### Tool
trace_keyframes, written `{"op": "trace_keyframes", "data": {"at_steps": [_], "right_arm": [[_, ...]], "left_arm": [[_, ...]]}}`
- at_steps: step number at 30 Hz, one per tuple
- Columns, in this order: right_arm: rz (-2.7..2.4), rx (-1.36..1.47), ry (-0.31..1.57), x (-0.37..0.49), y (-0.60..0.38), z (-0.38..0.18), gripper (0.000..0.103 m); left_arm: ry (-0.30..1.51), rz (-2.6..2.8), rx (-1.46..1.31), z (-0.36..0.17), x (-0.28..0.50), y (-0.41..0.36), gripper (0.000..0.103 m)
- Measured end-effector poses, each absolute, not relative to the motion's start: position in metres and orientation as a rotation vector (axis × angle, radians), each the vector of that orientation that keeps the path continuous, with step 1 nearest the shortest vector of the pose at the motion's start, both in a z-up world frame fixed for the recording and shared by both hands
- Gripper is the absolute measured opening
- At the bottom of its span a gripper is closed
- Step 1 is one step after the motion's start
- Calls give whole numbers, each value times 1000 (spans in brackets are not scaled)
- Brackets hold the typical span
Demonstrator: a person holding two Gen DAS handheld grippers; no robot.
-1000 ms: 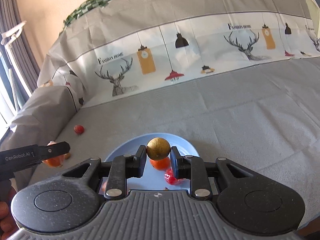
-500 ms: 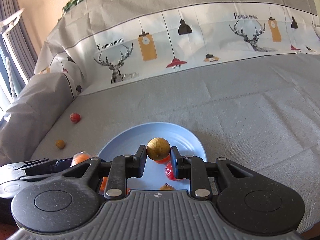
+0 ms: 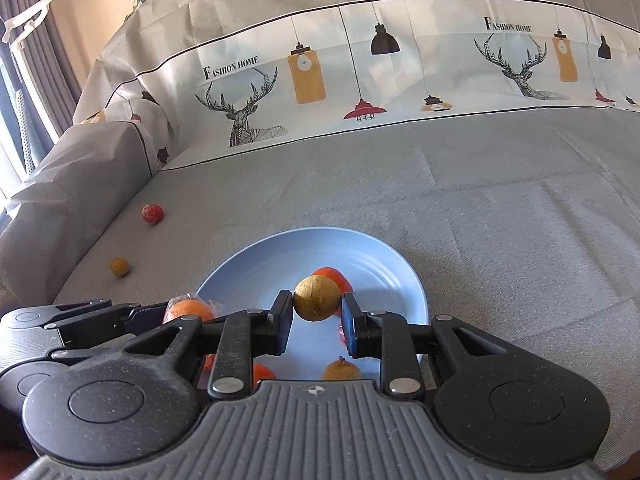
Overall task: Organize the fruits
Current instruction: 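Carry the wrapped orange and yellow fruit over the plate with both tools, then open both tools to release the wrapped orange and yellow fruit on the plate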
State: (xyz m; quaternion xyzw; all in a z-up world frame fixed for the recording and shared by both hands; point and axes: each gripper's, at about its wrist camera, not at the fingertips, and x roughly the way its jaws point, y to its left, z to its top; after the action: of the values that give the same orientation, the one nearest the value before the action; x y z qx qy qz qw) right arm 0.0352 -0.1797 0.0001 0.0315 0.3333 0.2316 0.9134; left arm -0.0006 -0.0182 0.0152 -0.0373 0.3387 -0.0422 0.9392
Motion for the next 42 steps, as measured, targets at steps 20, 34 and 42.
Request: {"op": "trace_keyframes", "data": {"at_steps": [20,34,42], "right_arm": [[473,52,696,34,-177,-6,27],[474,51,696,34,-176,-6,27],[474,51,696,34,-177,-6,27]], "left_arm": [[700,-87,-54,14,0,-22,41],[699,-89,-54,14,0,-22,41],[697,-89,-52,13,1,-23,41]]}}
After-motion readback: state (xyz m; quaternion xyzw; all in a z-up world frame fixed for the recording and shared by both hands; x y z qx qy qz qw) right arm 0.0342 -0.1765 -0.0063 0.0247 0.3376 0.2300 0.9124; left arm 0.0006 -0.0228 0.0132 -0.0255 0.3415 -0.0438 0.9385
